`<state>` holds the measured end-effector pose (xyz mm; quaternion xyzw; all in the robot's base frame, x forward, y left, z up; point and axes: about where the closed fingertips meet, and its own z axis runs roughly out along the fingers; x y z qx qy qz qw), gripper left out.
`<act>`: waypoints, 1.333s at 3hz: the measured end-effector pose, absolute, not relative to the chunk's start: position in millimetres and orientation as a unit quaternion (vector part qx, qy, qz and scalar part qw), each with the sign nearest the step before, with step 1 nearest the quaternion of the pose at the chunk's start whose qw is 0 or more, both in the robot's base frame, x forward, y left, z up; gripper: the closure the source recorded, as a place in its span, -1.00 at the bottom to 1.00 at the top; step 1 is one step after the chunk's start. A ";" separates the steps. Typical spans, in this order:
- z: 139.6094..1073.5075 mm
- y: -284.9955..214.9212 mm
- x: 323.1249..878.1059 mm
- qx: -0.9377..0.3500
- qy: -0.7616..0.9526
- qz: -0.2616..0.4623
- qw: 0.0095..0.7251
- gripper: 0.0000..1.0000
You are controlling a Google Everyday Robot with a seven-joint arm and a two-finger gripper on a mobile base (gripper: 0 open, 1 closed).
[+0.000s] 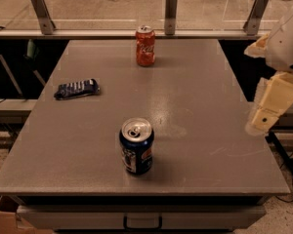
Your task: Move pepsi can near rxbar blueberry
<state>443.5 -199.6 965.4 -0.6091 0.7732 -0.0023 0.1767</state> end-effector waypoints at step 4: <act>892.4 -45.2 416.2 -0.651 0.660 0.281 0.248 -1.00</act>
Offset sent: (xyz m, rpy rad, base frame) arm 0.0040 0.1354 -0.0842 0.4250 0.1874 0.2820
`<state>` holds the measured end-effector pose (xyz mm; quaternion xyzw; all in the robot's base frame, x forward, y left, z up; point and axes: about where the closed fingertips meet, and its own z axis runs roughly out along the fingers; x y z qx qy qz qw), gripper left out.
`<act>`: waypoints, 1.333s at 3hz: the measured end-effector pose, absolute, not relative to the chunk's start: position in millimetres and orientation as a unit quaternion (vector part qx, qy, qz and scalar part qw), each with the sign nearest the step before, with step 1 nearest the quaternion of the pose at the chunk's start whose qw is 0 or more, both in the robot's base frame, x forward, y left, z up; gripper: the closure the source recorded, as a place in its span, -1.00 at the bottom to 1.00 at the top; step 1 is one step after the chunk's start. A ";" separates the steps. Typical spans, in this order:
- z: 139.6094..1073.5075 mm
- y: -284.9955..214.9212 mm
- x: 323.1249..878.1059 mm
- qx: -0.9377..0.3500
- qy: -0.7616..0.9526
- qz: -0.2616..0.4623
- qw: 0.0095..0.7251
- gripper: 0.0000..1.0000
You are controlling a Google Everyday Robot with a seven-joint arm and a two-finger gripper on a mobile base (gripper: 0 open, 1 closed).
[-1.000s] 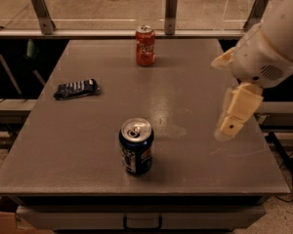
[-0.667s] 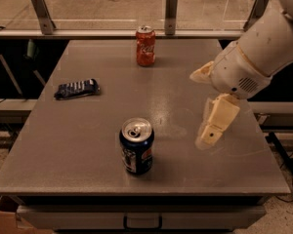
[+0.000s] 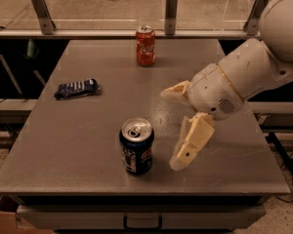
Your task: Move pepsi can near rxbar blueberry
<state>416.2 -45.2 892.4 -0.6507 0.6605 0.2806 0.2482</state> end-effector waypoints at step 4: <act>891.5 6.8 411.8 -0.609 0.581 0.427 0.331 0.28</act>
Offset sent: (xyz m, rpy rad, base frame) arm -0.0213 0.0734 -0.0271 0.4271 0.1359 0.1125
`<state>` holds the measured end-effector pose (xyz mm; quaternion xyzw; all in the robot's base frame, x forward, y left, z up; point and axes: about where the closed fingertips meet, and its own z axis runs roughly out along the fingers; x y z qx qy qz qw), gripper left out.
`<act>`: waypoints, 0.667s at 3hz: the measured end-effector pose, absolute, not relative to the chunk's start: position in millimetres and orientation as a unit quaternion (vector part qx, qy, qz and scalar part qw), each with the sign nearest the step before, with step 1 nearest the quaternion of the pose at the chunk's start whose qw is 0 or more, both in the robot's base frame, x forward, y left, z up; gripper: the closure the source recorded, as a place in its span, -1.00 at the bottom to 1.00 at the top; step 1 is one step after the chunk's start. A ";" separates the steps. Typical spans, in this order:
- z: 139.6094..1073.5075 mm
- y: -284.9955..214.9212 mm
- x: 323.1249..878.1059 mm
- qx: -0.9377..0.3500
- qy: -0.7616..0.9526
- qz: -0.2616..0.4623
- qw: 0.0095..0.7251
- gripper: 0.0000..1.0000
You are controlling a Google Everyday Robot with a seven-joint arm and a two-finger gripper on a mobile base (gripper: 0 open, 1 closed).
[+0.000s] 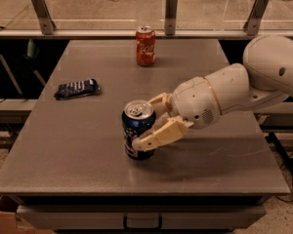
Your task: Move pepsi can near rxbar blueberry
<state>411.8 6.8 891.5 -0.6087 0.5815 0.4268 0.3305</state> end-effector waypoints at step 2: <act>967.3 -32.0 450.4 -0.607 0.577 0.361 0.411 1.00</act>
Offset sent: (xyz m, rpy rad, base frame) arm 0.0237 -0.0297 0.0396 0.0080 -0.0943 -0.0784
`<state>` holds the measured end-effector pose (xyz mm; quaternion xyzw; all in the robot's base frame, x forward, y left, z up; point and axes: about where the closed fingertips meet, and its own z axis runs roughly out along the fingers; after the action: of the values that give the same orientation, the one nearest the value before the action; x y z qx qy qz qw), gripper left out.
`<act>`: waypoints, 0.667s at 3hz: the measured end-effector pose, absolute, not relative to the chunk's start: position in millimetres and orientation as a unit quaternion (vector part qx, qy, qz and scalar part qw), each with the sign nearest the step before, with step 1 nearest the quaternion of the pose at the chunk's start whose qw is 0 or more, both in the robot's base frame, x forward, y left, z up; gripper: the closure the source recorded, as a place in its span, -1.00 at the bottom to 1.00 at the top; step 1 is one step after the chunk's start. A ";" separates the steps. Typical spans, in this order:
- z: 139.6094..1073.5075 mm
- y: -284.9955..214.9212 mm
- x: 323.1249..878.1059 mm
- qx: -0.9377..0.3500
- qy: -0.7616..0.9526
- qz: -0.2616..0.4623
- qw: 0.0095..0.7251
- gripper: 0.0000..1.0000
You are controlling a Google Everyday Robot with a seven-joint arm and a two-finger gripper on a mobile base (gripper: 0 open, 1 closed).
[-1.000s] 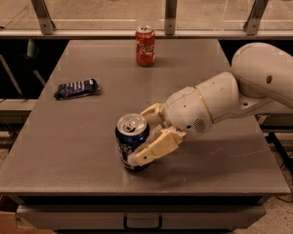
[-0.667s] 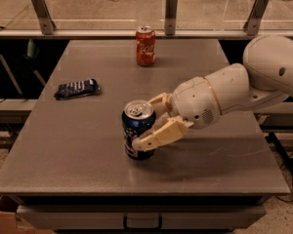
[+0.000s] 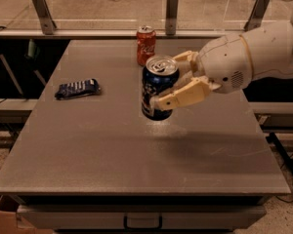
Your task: Move pepsi can near rxbar blueberry
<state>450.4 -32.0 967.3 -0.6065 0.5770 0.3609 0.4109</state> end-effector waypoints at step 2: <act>927.4 8.0 492.4 -0.620 0.572 0.355 0.405 1.00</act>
Offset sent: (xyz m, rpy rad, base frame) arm 0.0956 0.0713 -0.0651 -0.0336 -0.0534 0.0372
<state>492.4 8.0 927.4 -0.6195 0.5716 0.3545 0.4047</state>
